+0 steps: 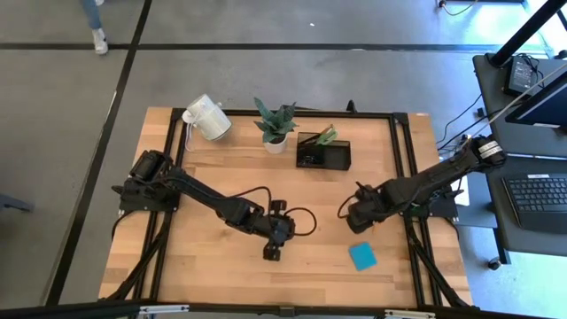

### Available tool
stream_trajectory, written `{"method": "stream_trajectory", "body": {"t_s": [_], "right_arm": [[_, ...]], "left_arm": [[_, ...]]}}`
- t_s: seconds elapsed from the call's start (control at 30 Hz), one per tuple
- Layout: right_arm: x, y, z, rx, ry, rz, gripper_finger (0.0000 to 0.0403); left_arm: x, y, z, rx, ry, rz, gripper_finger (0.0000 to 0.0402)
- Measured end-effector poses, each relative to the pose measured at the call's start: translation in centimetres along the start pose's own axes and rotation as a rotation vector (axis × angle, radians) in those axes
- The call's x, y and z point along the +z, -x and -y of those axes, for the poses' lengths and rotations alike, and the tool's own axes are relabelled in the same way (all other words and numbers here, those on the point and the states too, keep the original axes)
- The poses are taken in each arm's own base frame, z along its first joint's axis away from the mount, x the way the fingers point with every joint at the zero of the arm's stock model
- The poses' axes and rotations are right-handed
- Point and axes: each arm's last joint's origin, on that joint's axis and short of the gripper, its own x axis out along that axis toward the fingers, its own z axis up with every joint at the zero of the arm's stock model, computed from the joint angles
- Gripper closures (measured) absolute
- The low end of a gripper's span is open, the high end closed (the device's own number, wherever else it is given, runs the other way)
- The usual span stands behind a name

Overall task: Pick and place office supplies into organizer
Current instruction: Put the orange pencil into the desk organizer

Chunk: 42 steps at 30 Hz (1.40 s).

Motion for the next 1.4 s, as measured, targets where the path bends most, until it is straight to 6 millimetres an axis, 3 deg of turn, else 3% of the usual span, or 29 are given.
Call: {"method": "stream_trajectory", "body": {"t_s": [0.23,0.7,0.93,1.1,1.4], "right_arm": [[-0.4,-0.2,0.8,-0.079,-0.21,0.057,0.0246],[-0.4,-4.0,3.2,-0.142,-0.467,0.047,0.0246],[-0.3,-6.7,3.9,-0.039,-0.468,0.01,0.0246],[-0.4,-7.0,4.4,-0.063,-0.463,0.004,0.0252],[-0.4,-6.9,4.4,-0.078,-0.33,-0.006,0.0329]], "left_arm": [[-0.1,0.1,0.5,-0.023,-0.021,-0.005,0.0281],[-0.8,0.2,0.7,-0.018,-0.097,-0.066,0.0281],[-1.3,0.3,0.6,-0.011,-0.109,-0.113,0.0281],[-1.4,0.3,0.6,-0.008,-0.111,-0.125,0.0281],[-1.9,0.4,0.4,0.007,-0.087,-0.18,0.0281]]}}
